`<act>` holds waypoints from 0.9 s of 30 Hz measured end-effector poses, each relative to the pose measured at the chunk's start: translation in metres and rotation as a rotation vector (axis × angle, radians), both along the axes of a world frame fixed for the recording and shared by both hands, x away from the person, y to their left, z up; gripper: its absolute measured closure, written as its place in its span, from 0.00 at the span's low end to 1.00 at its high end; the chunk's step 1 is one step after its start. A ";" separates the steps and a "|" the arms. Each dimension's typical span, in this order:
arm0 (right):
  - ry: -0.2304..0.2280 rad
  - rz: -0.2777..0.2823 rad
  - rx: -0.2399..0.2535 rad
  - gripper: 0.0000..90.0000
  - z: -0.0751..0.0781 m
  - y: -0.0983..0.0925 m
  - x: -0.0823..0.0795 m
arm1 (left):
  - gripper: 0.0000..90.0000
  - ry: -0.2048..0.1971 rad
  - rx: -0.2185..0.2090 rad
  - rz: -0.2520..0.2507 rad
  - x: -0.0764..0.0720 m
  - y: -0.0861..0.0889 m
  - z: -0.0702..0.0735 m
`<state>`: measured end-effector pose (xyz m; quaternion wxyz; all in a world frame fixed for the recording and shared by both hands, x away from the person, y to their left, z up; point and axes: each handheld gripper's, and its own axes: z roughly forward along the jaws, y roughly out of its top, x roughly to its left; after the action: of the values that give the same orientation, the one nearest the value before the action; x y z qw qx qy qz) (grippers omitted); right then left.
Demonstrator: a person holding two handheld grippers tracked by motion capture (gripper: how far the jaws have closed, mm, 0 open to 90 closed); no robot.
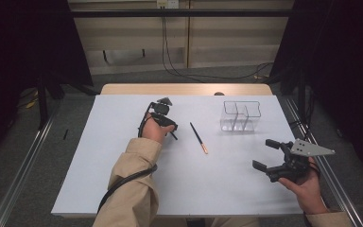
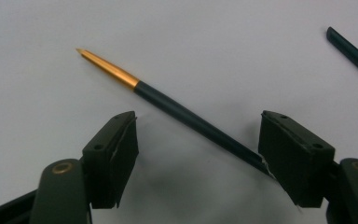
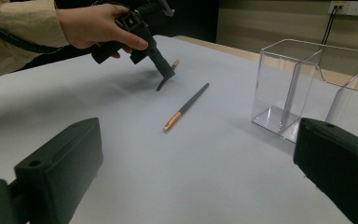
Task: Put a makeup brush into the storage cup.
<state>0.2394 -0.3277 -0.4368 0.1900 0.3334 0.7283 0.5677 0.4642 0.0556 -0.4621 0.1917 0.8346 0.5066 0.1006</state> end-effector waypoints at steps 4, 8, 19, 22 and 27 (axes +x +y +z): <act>0.003 -0.002 -0.002 0.01 0.000 -0.001 0.000 | 0.34 -0.004 0.015 0.003 0.000 -0.003 0.000; 0.003 0.000 -0.003 0.01 0.000 -0.001 0.000 | 0.43 0.010 0.033 -0.021 -0.002 -0.006 0.003; 0.002 0.001 -0.003 0.01 0.000 0.000 0.000 | 0.64 0.059 0.028 -0.042 -0.004 -0.004 0.007; 0.002 0.000 -0.003 0.01 0.000 -0.001 0.000 | 0.68 0.066 0.038 -0.034 -0.005 -0.005 0.007; 0.001 0.000 -0.003 0.01 0.000 -0.001 0.000 | 0.80 0.097 0.057 -0.042 -0.006 -0.006 0.009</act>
<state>0.2391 -0.3283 -0.4364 0.1899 0.3334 0.7292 0.5666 0.4580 0.0493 -0.4527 0.1452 0.8539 0.4948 0.0704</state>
